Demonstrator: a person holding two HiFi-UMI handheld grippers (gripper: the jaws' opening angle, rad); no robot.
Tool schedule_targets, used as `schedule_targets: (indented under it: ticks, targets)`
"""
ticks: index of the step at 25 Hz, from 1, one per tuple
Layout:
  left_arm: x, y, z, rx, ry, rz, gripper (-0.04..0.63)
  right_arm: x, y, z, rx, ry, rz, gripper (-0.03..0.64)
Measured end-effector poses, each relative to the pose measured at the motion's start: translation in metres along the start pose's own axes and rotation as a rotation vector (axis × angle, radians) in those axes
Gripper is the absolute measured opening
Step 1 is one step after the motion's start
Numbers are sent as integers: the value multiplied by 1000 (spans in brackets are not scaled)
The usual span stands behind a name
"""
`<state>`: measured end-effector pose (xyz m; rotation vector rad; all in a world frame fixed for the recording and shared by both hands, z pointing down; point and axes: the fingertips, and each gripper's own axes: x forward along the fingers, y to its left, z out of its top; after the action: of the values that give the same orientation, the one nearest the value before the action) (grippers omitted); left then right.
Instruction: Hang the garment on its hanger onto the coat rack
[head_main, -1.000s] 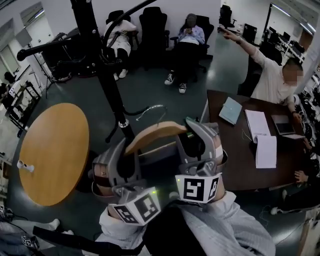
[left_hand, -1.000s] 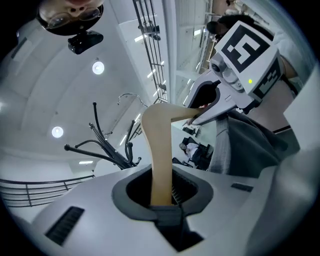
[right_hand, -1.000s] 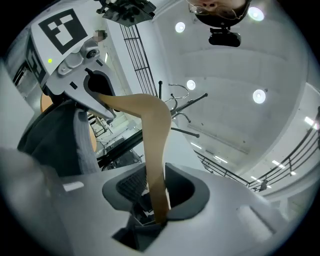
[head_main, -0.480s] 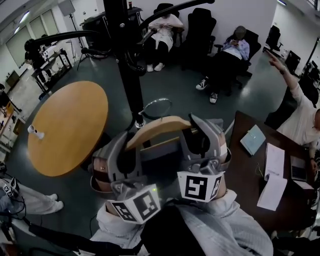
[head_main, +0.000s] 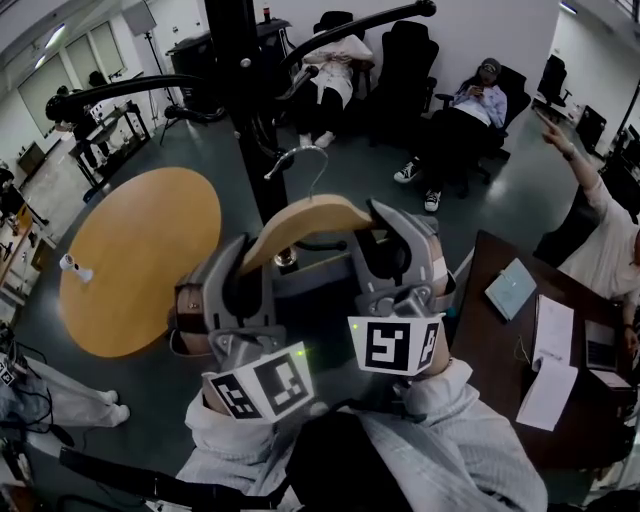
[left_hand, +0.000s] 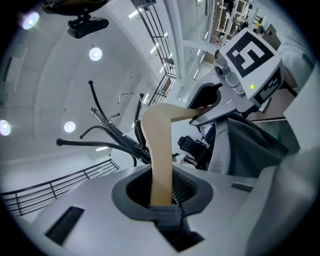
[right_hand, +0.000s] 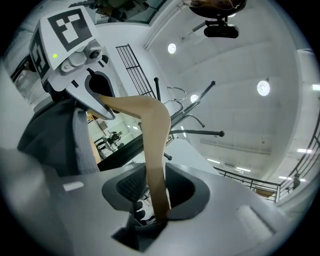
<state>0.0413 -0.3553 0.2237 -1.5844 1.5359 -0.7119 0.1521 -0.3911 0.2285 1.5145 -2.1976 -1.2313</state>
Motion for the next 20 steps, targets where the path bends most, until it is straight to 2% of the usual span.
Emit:
schedule_targets:
  ticks: [10, 20]
  targets:
    - [47, -4, -31, -64, 78, -78, 71, 52, 14, -23, 32, 27, 66, 107]
    - [69, -32, -71, -99, 141, -109, 71, 78, 51, -54, 42, 58, 142, 109]
